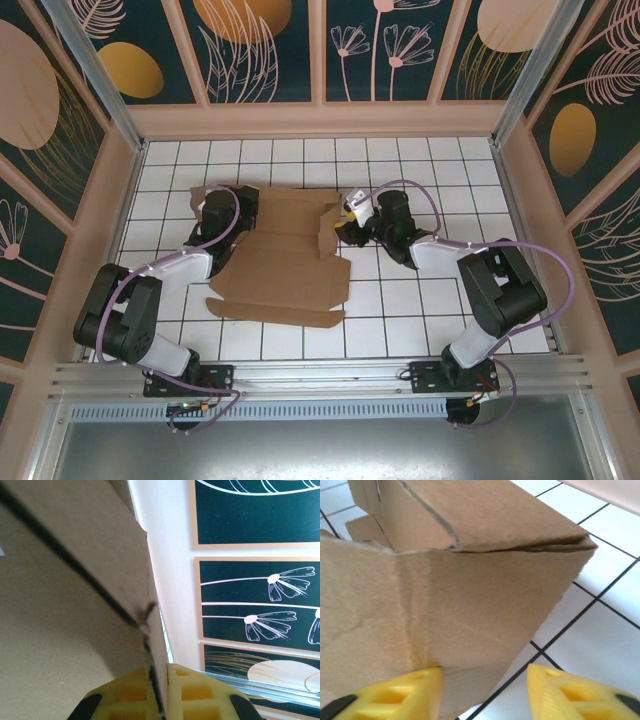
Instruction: Fold the paper box
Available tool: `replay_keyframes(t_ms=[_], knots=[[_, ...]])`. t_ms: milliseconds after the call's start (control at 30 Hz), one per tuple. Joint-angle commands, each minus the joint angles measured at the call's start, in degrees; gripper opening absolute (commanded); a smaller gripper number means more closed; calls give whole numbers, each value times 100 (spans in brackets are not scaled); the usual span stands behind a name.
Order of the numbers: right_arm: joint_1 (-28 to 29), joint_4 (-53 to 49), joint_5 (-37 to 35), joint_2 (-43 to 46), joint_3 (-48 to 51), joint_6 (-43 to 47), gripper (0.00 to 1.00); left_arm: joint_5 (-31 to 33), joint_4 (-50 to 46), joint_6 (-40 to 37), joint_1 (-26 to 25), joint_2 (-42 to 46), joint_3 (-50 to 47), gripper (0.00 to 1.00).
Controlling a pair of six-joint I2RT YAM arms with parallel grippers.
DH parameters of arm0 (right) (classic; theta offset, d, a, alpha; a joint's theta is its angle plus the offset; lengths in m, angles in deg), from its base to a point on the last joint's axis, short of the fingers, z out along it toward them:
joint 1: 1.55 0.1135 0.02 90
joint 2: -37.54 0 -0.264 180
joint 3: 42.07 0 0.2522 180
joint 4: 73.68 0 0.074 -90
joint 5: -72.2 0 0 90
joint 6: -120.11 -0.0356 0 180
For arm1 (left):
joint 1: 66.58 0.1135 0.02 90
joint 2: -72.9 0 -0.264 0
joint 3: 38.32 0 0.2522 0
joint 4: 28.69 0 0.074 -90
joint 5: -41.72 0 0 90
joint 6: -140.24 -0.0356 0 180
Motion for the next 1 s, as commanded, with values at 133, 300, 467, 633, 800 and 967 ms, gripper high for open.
replay_keyframes(t_ms=[133, 300, 467, 633, 800, 967], knots=[[181, 70, 1065, 352, 59, 110, 39, -166, -136, -197, -54, 39, -128, 0], [148, -84, 1316, 442, 50, 118, 30, -102, -121, -240, -51, 74, -139, 0], [27, -77, 1461, 531, 85, -144, 47, -61, 301, -335, -54, 157, -238, 0], [65, -45, 565, 417, 82, -311, 60, -145, 606, -366, -60, 189, -302, 0], [143, 112, -828, 103, -36, -521, 61, -319, 854, -322, -54, 145, -406, 0], [277, 380, -1355, -142, -126, -660, 61, -364, 969, -247, -57, 136, -566, 0]])
